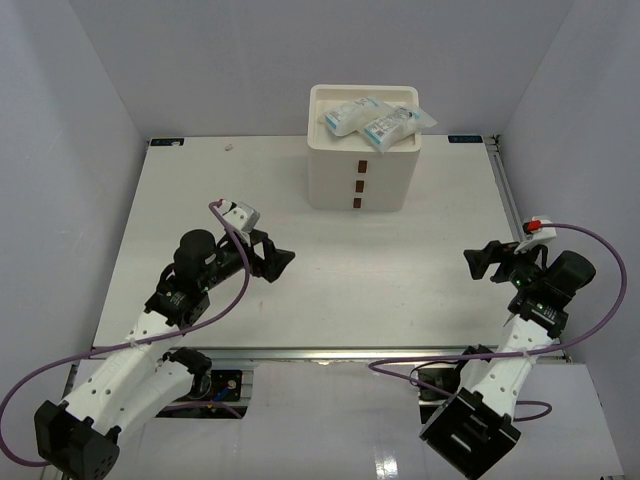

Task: Organize the makeup

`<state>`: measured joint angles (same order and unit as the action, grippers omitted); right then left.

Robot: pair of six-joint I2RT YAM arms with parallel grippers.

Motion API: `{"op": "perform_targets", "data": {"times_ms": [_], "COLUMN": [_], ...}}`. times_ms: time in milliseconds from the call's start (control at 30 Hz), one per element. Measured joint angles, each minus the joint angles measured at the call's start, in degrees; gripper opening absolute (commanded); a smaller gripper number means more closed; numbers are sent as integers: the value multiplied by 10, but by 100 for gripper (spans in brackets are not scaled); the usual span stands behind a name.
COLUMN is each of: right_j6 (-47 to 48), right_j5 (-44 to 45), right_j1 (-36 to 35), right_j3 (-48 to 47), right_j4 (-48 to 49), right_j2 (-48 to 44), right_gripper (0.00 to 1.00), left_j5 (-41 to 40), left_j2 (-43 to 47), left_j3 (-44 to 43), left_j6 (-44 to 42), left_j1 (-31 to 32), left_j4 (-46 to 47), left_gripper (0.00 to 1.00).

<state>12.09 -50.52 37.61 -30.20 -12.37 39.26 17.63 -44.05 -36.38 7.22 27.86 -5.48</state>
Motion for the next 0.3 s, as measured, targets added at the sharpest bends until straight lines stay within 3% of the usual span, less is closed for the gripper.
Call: {"op": "perform_targets", "data": {"times_ms": [300], "right_j6": [-1], "right_j5": [-38], "right_j1": [44], "right_j3": [0], "right_j4": [-10], "right_j2": [-3], "right_gripper": [90], "left_j5": [0], "left_j2": [0], "left_j3": [3], "left_j6": [2], "left_j1": [0], "left_j4": [0], "left_gripper": [98]}}
